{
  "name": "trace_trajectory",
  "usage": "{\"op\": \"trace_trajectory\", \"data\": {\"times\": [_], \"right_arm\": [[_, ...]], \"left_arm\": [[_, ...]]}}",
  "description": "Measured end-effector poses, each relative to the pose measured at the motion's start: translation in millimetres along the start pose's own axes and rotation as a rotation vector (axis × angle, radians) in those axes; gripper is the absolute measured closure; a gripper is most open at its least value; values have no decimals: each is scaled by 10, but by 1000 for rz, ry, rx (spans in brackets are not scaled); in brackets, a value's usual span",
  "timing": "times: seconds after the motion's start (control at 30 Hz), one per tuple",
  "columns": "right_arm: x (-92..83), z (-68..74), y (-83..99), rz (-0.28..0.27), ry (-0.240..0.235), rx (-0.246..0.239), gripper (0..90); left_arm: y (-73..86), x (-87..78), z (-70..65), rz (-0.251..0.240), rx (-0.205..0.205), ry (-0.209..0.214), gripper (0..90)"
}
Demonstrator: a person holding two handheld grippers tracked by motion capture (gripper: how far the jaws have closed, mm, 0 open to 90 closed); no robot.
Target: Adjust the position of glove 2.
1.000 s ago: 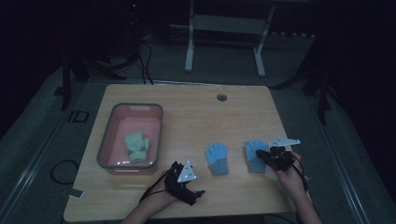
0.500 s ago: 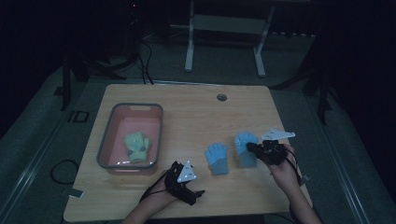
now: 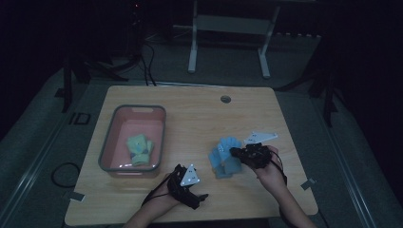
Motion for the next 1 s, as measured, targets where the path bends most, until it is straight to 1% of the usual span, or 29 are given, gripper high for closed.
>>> {"op": "trace_trajectory", "data": {"times": [0.03, 0.1, 0.2, 0.27, 0.3, 0.53, 0.67, 0.77, 0.83, 0.9, 1.0], "right_arm": [[13, 22, -10, 6, -7, -8, 861], [42, 47, -24, 8, -29, -4, 860], [103, 73, -20, 23, -35, -12, 860], [139, 92, -8, 32, -25, -30, 860], [159, 98, -1, 36, -34, -30, 860], [293, 72, 74, 69, -49, -12, 860], [385, 46, 123, 96, -58, 7, 858], [450, 28, 157, 114, -52, 15, 856], [484, 25, 177, 124, -42, 18, 853], [528, 20, 203, 128, -47, 22, 848], [576, 15, 240, 138, -42, 27, 842]], "left_arm": [[0, 0, 0, -1, 1, 1, 27], [3, 1, 1, 2, 2, -1, 26], [-1, 0, -5, 1, 3, -1, 26], [1, 0, -6, 2, 4, -1, 27], [3, 2, -2, 3, 4, -2, 27], [2, 8, -10, 5, -2, 3, 27], [4, 9, -12, 8, -1, 4, 27], [-4, 7, -15, 3, -8, 11, 27], [-6, 6, -24, -3, -1, 16, 27], [-4, 11, -28, 1, -5, 23, 27], [-6, 16, -31, 5, 3, 19, 27]]}}
Point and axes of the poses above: each handheld gripper's, and its own axes: x roughly forward along the jaws, y roughly out of its underside, z roughly to its left, the point moved 4 cm from there along x, roughly forward along the jaws, and after that the axes turned 4 degrees about -x, right-handed, at the moved point
